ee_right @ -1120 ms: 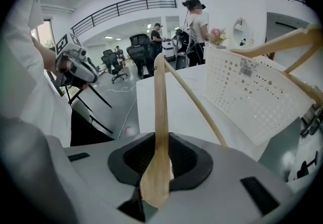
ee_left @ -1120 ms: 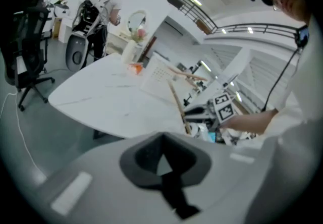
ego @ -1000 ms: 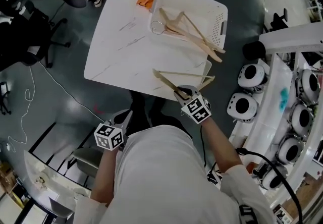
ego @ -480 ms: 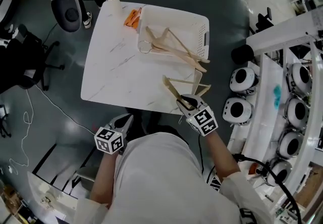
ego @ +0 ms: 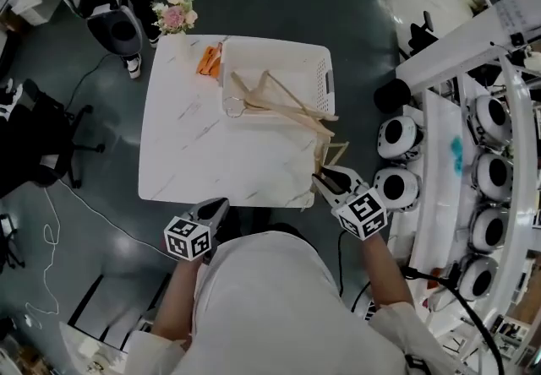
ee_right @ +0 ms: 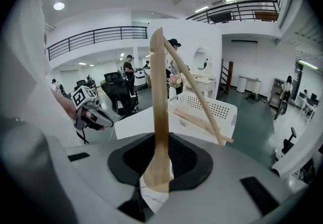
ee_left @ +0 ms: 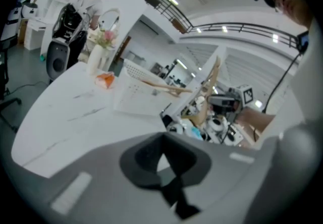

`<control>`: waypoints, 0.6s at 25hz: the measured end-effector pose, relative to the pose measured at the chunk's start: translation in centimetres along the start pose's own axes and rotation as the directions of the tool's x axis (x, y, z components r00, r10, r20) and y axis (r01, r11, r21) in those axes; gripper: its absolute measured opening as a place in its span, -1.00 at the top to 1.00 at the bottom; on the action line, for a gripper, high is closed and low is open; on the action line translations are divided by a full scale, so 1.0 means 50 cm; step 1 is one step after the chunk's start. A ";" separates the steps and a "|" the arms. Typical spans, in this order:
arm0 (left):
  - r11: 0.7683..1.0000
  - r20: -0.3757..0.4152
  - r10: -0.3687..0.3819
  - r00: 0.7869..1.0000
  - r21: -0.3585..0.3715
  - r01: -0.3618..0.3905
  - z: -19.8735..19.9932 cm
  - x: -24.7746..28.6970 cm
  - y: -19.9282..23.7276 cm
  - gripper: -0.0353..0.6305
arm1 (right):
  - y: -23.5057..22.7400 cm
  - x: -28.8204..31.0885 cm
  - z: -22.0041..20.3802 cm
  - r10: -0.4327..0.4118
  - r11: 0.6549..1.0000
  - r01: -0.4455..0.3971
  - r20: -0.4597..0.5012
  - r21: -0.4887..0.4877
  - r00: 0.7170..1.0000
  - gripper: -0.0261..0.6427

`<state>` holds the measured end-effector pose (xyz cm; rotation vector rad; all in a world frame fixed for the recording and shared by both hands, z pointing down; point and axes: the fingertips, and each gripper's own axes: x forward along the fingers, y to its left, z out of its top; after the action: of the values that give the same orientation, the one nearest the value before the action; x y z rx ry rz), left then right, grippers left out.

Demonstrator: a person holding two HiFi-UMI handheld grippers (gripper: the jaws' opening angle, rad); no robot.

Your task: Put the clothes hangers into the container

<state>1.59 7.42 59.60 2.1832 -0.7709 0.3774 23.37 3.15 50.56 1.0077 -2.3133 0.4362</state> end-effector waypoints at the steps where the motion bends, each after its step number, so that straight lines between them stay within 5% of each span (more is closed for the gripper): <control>1: 1.000 -0.003 -0.006 1.000 0.005 0.006 0.005 0.003 0.002 0.88 | -0.007 -0.007 0.009 -0.010 1.000 0.010 0.011 0.011 1.000 0.69; 15: 0.998 -0.006 -0.054 0.999 0.024 0.054 0.052 0.030 0.032 0.88 | -0.110 -0.089 0.112 -0.113 0.993 0.110 0.076 0.039 0.991 0.69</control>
<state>1.81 4.03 59.56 2.2203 -0.7062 0.3671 27.82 -0.79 43.79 1.1836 -2.3106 0.3992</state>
